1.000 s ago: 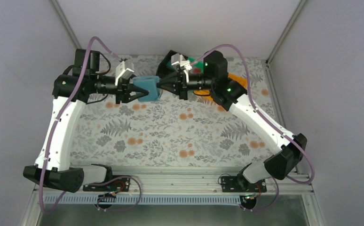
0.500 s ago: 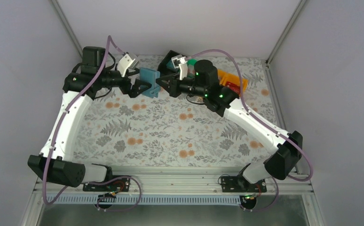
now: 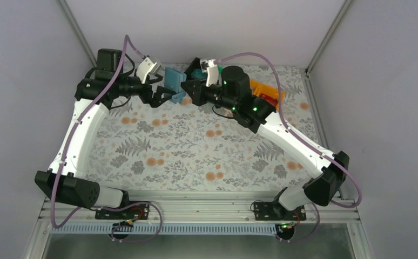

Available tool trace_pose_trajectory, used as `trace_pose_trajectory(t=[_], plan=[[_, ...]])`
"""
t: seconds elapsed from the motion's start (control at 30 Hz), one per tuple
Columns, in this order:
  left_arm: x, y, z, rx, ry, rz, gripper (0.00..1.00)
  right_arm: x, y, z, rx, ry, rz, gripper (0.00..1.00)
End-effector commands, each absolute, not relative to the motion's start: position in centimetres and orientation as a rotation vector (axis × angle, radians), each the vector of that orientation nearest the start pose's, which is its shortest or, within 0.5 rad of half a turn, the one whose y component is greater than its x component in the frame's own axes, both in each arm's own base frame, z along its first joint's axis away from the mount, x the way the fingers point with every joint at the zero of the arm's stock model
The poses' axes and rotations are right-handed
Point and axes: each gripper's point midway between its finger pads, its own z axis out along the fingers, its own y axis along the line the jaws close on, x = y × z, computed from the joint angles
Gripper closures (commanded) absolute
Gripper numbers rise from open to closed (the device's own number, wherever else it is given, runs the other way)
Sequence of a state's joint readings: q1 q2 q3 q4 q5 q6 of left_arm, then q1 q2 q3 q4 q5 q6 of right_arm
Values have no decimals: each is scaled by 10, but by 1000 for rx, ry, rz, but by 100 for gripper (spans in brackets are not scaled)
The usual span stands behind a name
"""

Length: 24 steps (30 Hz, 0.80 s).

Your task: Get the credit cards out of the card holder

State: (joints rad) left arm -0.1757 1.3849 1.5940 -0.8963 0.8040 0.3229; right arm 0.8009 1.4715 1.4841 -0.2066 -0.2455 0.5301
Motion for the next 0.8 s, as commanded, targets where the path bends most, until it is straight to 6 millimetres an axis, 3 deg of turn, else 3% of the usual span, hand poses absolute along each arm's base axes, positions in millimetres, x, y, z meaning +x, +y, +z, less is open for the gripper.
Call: trace_pose_trajectory(t=[0.0,0.2,0.37,0.43,0.6,0.77], plan=[[340,-170,372,828,1936,-677,0,303,367,421,-429,1812,1106,96],[332,-188,387,897,1887,-745,0,314,373,420,-415,1819,1087,96],[302,-206,421,1048,1758,-802,0,325,376,420,-427,1821,1052,96],[311,-200,423,1007,1769,-727,0,325,378,425,-450,1807,1061,96],[354,-173,401,843,1909,-481,0,314,383,435,-531,1774,1099,96],[365,-159,406,783,1916,-374,0,300,384,444,-615,1732,1135,96]])
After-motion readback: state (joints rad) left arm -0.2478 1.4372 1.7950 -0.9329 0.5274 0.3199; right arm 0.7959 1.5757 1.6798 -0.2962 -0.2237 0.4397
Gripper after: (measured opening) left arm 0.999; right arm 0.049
